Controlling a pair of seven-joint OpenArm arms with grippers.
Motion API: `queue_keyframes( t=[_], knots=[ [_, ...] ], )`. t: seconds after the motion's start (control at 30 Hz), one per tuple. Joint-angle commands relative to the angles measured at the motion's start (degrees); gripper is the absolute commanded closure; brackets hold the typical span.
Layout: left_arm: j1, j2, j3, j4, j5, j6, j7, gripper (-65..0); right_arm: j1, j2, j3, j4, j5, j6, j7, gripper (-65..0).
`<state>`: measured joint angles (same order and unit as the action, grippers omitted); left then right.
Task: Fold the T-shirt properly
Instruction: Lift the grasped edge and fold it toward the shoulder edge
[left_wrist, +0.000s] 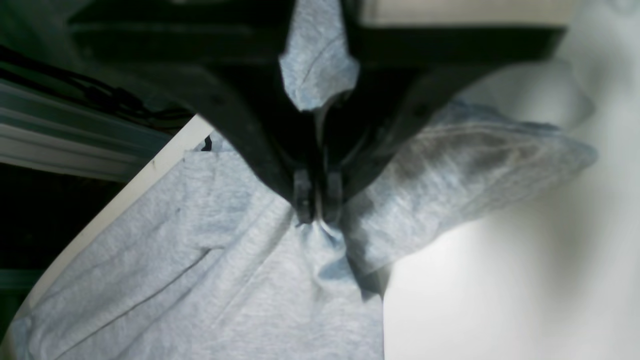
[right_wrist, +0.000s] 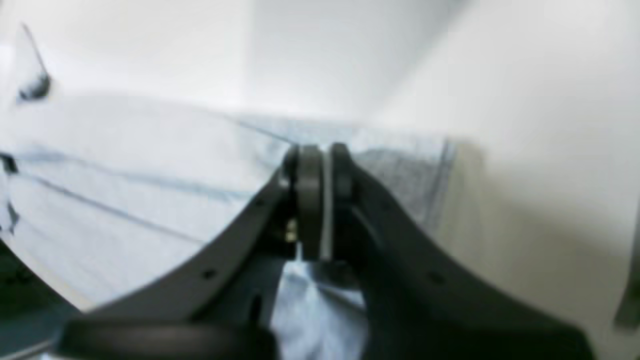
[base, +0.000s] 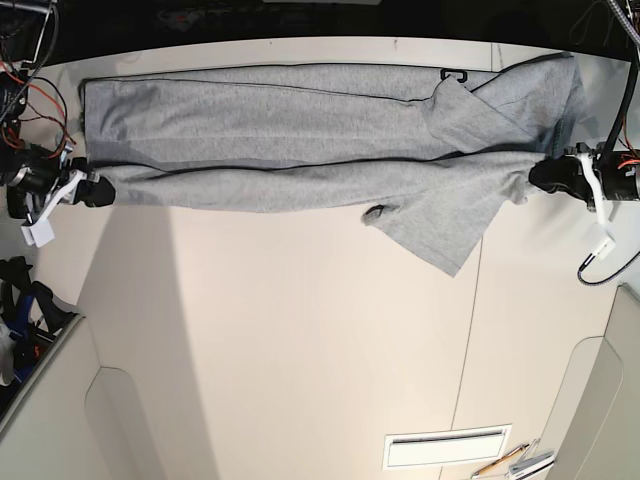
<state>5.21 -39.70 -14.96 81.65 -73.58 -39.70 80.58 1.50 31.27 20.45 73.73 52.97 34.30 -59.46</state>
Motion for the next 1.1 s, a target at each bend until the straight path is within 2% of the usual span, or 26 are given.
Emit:
queue_keyframes(
  t=[0.0, 0.33, 1.03, 1.07],
  knots=[
    [-0.39, -1.42, -0.5, 0.85, -1.2, -0.3, -0.58, 0.0, 0.35, 1.36, 1.29, 1.7, 1.38, 0.22, 1.18, 0.0],
    [0.66, -1.46, -0.5, 0.85, -1.22, -0.3, -0.58, 0.0, -4.9, 1.42, 10.29, 6.73, 2.19, 0.24, 0.44, 0.0],
    [2.27, -1.44, -0.48, 0.85, -1.18, -0.3, -0.58, 0.0, -11.82, 0.57, 10.56, 6.51, 2.75, 0.2, 1.38, 0.0],
    [2.58, -1.44, -0.48, 0.85, -0.98, -0.3, -0.58, -2.3, -11.85, 0.35, 10.56, 6.51, 2.69, 0.2, 1.42, 0.0]
  ],
)
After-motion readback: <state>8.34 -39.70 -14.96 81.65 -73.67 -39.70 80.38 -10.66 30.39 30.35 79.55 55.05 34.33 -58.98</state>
